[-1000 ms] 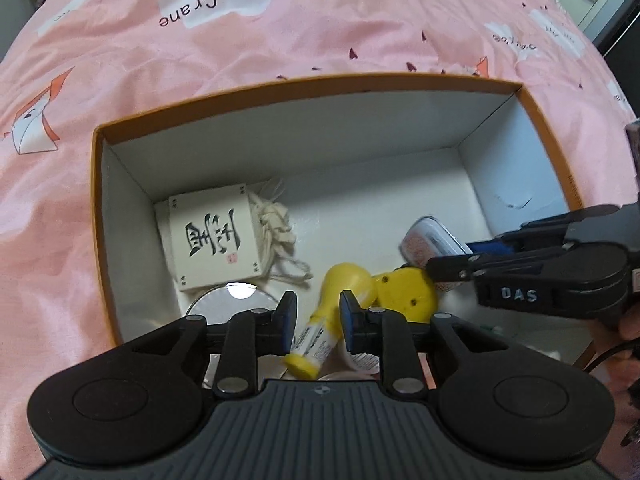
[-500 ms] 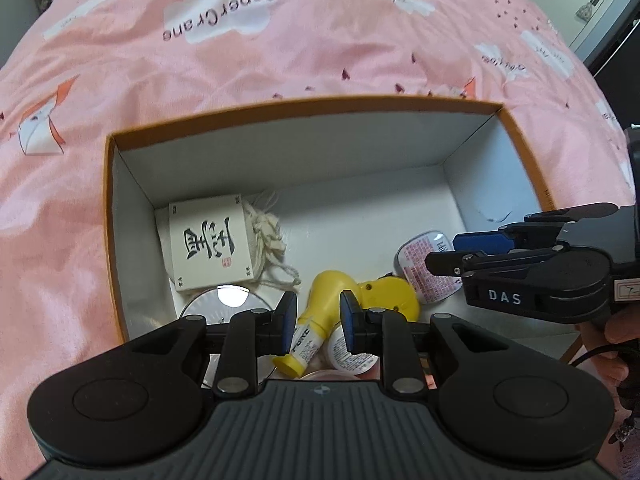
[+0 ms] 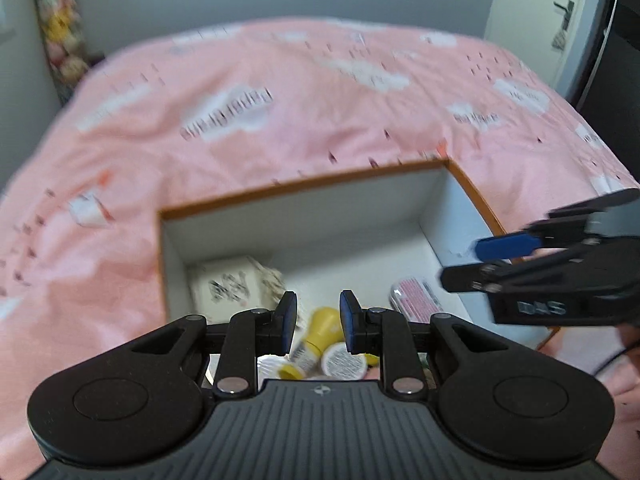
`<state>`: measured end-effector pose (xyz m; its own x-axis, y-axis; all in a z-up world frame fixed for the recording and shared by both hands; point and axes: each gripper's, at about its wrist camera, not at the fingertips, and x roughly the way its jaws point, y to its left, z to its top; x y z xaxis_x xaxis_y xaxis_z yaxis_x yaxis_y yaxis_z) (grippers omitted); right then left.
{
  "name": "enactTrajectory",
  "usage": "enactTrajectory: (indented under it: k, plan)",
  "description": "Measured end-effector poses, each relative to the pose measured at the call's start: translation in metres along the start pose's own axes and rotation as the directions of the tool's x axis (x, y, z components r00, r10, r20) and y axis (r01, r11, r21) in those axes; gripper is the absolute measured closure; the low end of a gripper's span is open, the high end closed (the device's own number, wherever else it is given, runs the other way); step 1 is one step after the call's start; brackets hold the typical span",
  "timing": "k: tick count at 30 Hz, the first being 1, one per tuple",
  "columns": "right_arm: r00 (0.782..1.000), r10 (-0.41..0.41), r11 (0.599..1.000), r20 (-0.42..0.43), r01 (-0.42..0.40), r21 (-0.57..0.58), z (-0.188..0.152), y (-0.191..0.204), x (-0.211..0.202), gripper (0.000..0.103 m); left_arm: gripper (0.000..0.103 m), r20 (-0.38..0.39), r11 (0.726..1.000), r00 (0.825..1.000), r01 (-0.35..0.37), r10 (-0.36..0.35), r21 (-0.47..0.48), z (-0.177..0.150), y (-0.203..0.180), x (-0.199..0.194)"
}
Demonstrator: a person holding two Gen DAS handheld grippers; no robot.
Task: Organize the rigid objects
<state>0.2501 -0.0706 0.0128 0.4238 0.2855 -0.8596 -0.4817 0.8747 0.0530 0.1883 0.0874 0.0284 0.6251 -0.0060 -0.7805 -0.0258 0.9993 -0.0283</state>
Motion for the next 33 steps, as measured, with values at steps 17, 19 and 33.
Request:
enactTrajectory:
  k: [17, 19, 33]
  plan:
    - [0.925, -0.072, 0.997, 0.374, 0.081, -0.009, -0.085, 0.051, -0.12, 0.041, 0.047, 0.307, 0.984, 0.936, -0.146, 0.171, -0.103, -0.06, -0.018, -0.096]
    - [0.91, -0.09, 0.995, 0.404, 0.095, 0.008, -0.097, 0.056, -0.126, 0.04, 0.04, 0.336, 0.981, 0.923, -0.163, 0.189, -0.104, -0.072, -0.023, -0.101]
    - [0.831, -0.195, 0.981, 0.522, 0.17, 0.095, -0.165, 0.073, -0.138, 0.011, 0.003, 0.423, 0.946, 0.848, -0.259, 0.319, -0.193, -0.132, -0.034, -0.105]
